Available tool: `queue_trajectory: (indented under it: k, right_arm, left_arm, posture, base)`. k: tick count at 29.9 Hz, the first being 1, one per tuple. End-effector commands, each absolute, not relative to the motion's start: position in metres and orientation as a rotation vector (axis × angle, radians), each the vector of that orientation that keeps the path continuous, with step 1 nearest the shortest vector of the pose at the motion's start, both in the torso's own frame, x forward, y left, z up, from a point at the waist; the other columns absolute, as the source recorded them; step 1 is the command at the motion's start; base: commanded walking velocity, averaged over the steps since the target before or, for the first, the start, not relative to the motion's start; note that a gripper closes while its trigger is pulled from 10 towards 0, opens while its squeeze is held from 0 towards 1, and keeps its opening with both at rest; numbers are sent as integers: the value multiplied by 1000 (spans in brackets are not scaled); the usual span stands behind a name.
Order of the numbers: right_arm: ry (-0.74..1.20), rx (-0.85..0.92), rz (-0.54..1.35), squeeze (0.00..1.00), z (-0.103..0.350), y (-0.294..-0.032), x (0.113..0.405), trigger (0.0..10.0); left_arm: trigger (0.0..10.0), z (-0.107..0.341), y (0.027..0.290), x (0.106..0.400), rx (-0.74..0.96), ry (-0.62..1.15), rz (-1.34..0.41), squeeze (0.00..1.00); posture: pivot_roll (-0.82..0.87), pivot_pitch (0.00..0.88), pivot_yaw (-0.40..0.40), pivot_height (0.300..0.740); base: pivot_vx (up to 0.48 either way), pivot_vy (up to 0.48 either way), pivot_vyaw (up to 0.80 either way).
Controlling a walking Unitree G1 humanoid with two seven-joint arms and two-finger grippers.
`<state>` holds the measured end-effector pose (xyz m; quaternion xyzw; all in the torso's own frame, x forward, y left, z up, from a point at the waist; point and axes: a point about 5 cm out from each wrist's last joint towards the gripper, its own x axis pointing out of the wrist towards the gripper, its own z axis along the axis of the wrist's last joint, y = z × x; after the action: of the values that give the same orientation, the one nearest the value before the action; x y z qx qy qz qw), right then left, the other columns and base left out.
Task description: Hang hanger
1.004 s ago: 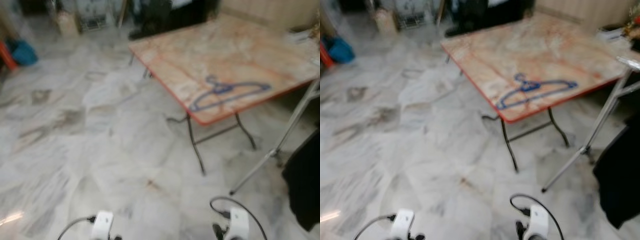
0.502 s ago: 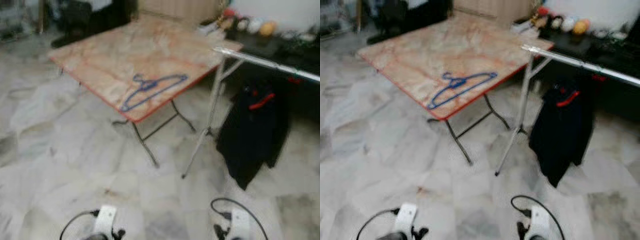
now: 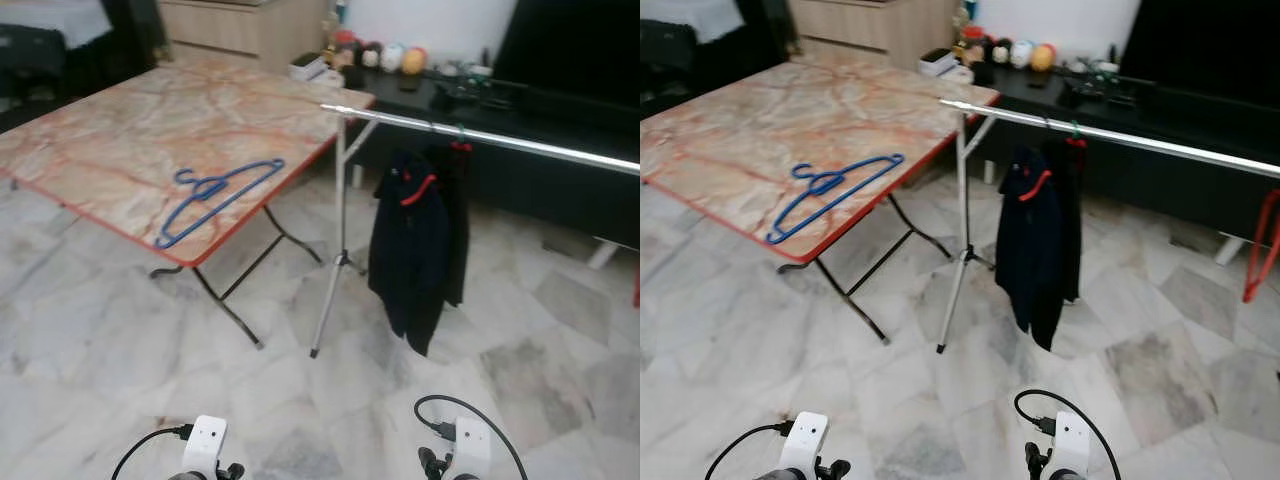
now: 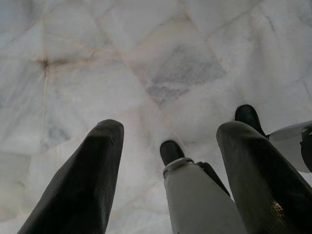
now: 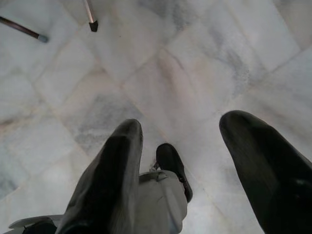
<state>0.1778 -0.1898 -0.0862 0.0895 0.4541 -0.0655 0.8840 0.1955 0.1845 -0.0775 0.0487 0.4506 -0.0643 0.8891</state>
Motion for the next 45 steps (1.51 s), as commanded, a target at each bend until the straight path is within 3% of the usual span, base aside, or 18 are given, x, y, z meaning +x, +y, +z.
queue_trajectory:
  k: [1,37,45]
  right_arm:
    - [946,198,-143,0,-86,-189,178,10000]
    - [946,192,-133,0,-86,-189,178,10000]
    - [929,205,-141,0,-85,-189,179,10000]
  left_arm:
    - [10000,-80,187,191,116,955,-131,0]
    - [10000,-77,187,195,104,927,-131,0]
    - [10000,-77,187,195,103,927,-127,0]
  posture:
    - [-21,0,29,740]
    - [-20,0,24,740]
    - [-18,0,25,740]
  base:
    - [0,0,-800]
    - [0,-32,-800]
    - [0,0,0]
